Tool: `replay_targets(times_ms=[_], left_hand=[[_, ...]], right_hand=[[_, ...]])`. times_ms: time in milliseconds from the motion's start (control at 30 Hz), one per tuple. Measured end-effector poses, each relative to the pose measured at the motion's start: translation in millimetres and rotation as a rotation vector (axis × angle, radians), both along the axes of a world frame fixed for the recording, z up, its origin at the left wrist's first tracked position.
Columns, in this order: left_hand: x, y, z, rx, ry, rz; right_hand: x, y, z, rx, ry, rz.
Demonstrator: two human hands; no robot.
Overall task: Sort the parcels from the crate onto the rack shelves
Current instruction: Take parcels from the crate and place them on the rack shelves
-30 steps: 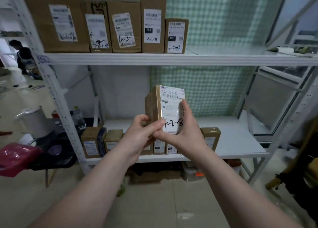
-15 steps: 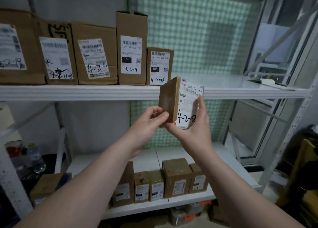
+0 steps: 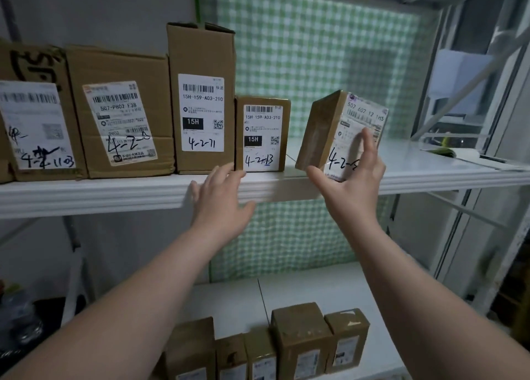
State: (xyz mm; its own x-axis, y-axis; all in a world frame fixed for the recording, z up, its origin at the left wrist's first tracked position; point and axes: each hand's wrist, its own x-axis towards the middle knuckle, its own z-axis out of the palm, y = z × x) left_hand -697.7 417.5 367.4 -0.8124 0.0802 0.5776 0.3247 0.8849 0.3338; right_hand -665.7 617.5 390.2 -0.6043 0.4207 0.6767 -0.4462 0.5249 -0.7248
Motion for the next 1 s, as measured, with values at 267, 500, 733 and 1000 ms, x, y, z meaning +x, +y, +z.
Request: replay_targets(times_ms=[267,500,733,1000], left_hand=[[-13,15,-19,-0.144,0.067,0.162],[-22,22,-28,-0.206,0.132,0.243],[-27,27,-36,-0.205,0.176,0.282],[-25,27,-36,-0.222,0.172,0.303]], right_hand=[[-67,11,-21,0.194,-0.006,-0.045],[-88,16,-42,0.277,-0.063,-0.106],[-88,15,-71,0.584,-0.092,-0.173],[-89,17,-66,0.749,-0.279,-0.182]])
